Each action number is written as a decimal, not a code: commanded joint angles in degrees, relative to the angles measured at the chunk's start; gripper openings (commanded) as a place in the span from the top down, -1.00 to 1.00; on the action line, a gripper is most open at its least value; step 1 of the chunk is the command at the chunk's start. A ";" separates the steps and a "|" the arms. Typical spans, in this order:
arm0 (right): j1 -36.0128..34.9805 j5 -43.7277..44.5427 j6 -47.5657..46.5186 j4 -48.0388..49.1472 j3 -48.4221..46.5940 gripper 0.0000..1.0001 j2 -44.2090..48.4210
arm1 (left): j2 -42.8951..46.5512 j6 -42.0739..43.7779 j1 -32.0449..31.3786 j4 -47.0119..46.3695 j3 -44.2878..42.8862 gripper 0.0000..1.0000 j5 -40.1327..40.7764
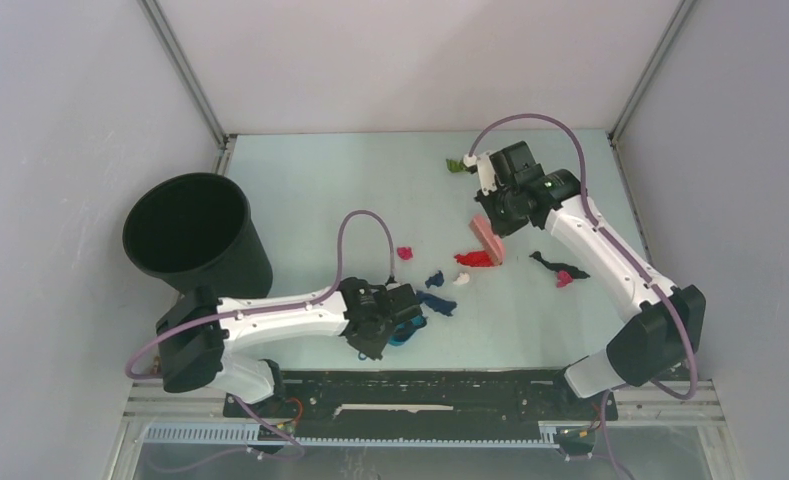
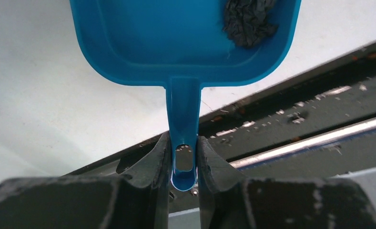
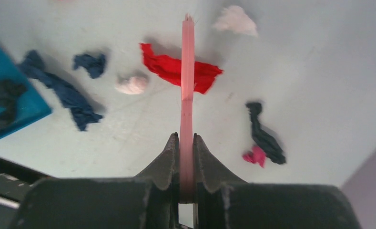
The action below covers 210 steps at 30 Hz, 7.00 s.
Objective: Sweep away the paper scraps from the table
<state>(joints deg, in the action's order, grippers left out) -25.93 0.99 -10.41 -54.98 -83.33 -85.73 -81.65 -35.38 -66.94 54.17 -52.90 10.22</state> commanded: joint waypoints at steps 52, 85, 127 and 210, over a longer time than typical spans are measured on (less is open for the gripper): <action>-2.94 -25.15 0.68 -10.31 1.18 1.00 -0.31 | -3.52 7.94 -0.02 -15.02 -3.18 1.00 4.03; 14.98 -24.17 2.49 4.03 8.90 1.00 7.99 | 21.67 5.65 -0.80 -23.22 5.32 1.00 16.48; 18.73 -30.92 0.20 12.43 22.29 1.00 7.04 | 42.21 -5.69 38.26 3.79 -22.82 1.00 21.46; 19.69 -32.72 -1.26 10.21 22.93 1.00 6.10 | 48.24 -67.64 74.82 -43.52 5.97 1.00 -23.86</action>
<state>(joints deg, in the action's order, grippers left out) -6.48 -32.27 -10.02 -45.58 -60.66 -79.40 -32.95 -110.91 8.05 4.84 -40.88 -15.20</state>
